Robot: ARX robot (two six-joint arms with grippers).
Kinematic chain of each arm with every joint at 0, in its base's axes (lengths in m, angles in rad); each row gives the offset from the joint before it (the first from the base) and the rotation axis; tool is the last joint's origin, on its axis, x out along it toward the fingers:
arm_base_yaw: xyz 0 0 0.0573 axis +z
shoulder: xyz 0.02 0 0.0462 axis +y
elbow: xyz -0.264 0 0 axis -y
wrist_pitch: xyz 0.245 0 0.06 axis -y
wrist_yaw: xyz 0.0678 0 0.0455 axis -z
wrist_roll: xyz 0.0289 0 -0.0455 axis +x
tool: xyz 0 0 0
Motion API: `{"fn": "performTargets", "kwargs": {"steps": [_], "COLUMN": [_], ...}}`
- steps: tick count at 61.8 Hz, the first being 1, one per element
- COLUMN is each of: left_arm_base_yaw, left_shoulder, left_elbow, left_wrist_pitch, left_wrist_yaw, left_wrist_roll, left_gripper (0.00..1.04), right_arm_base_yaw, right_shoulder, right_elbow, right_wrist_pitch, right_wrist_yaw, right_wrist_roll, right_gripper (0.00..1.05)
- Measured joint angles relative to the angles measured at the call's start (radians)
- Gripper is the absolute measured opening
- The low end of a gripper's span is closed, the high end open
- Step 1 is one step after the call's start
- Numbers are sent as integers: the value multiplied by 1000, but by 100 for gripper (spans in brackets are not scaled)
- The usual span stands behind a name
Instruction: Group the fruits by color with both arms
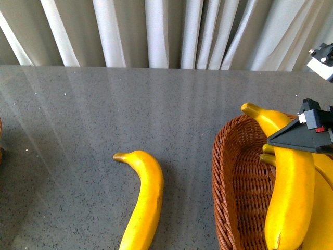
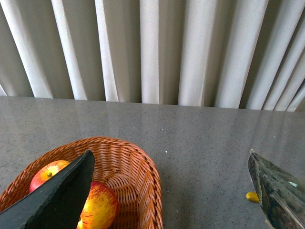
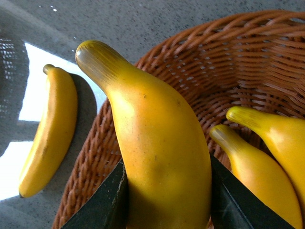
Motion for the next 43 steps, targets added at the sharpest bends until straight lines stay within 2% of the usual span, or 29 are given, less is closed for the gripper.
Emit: {"fn": "performTargets", "kwargs": {"steps": [9,15,18,27,43], "left_arm_base_yaw": [0,0,0,0,0], "left_shoulder": [0,0,0,0,0], "left_elbow": [0,0,0,0,0], "left_wrist_pitch": [0,0,0,0,0], "left_wrist_yaw": [0,0,0,0,0], "left_wrist_roll": [0,0,0,0,0], "left_gripper": [96,96,96,96,96], "right_arm_base_yaw": [-10,-11,-5,60,268], "right_shoulder": [0,0,-2,-3,155], "right_elbow": [7,50,70,139,352], "right_wrist_pitch": [-32,-100,-120,-158,-217], "right_wrist_yaw": [17,4,1,-14,33], "right_wrist_roll": [-37,-64,-65,-56,13], "right_gripper": [64,88,96,96,96]}}
